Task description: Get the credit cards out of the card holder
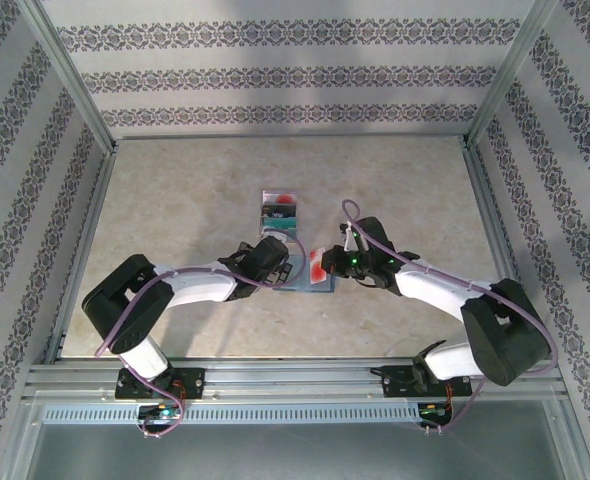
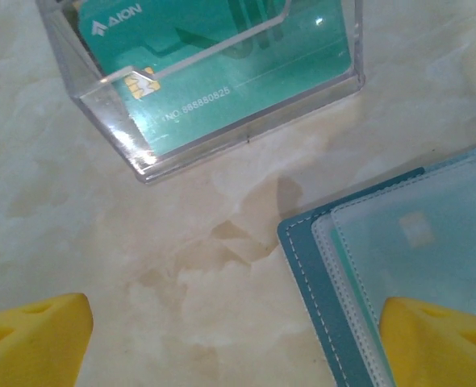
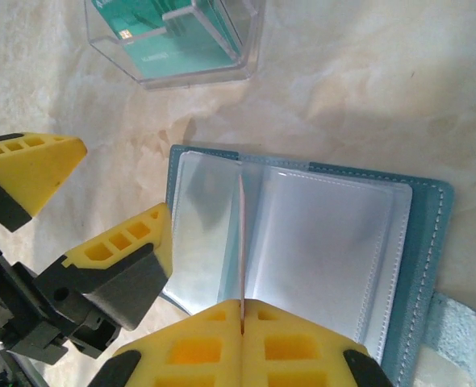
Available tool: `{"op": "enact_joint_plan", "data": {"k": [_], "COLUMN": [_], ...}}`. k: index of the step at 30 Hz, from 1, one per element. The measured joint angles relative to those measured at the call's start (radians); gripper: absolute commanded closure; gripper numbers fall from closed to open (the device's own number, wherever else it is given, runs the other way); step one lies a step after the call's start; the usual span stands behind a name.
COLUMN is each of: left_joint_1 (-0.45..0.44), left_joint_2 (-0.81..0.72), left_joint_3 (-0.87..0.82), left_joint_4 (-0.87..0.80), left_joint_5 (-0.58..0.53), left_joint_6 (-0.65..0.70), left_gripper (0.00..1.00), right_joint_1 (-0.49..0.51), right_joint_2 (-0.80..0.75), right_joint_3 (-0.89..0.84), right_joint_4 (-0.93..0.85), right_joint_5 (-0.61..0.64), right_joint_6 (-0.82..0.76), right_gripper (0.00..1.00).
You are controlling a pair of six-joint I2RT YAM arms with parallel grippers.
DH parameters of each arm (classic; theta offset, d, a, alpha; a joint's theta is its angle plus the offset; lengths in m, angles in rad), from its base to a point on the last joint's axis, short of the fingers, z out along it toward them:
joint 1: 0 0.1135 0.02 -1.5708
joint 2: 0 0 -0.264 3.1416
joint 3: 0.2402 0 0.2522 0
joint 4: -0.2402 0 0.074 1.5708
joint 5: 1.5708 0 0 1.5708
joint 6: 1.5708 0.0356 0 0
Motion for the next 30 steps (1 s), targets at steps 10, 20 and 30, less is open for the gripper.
{"op": "enact_joint_plan", "data": {"k": [10,20,30], "left_joint_1": [0.001,0.095,0.245], "left_joint_2": [-0.223,-0.410,-0.451], "left_joint_3": [-0.004,-0.024,-0.059], "left_joint_4": [-0.036,0.005,0.047], "left_joint_5": [-0.003,0.205,0.695], "left_joint_6": [0.028,0.142,0.188], "left_gripper": [0.01,0.01,0.01], "right_joint_1": [0.000,0.020,0.055], "right_joint_2": [-0.090,-0.120,-0.121], "right_joint_3": [0.028,0.102,0.127], "right_joint_4": [-0.087,-0.163,-0.174], "right_joint_5": [0.011,0.009,-0.030], "right_joint_6": [-0.107,-0.230,-0.285], "right_gripper": [0.99,1.00,1.00]}}
